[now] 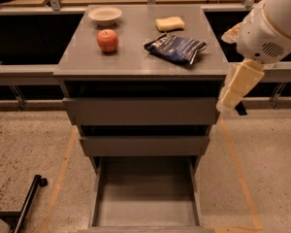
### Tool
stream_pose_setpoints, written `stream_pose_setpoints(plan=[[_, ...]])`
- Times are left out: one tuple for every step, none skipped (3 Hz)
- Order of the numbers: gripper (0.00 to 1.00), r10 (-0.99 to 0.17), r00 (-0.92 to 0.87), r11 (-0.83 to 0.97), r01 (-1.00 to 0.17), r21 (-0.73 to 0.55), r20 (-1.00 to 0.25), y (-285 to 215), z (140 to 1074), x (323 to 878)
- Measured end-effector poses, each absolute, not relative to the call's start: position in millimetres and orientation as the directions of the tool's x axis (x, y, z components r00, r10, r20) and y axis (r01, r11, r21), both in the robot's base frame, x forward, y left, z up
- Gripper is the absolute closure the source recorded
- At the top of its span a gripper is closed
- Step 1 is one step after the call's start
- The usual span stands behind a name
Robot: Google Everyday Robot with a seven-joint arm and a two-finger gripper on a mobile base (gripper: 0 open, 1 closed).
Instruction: Place apple into bottom drawer
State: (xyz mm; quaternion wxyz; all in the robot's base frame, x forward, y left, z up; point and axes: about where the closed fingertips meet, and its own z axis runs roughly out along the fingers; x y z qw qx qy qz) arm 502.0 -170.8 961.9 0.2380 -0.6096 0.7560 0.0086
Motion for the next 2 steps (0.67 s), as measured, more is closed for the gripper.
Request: stream_pose_setpoints(plan=[[0.00, -0.907, -0.175, 0.286, -0.924, -0.255, -0.383, -170.0, 950.9, 505.5], [0.00, -0.872, -0.145, 0.294, -0.919, -0.263, -0.468, -145.7, 941.7, 536.8]])
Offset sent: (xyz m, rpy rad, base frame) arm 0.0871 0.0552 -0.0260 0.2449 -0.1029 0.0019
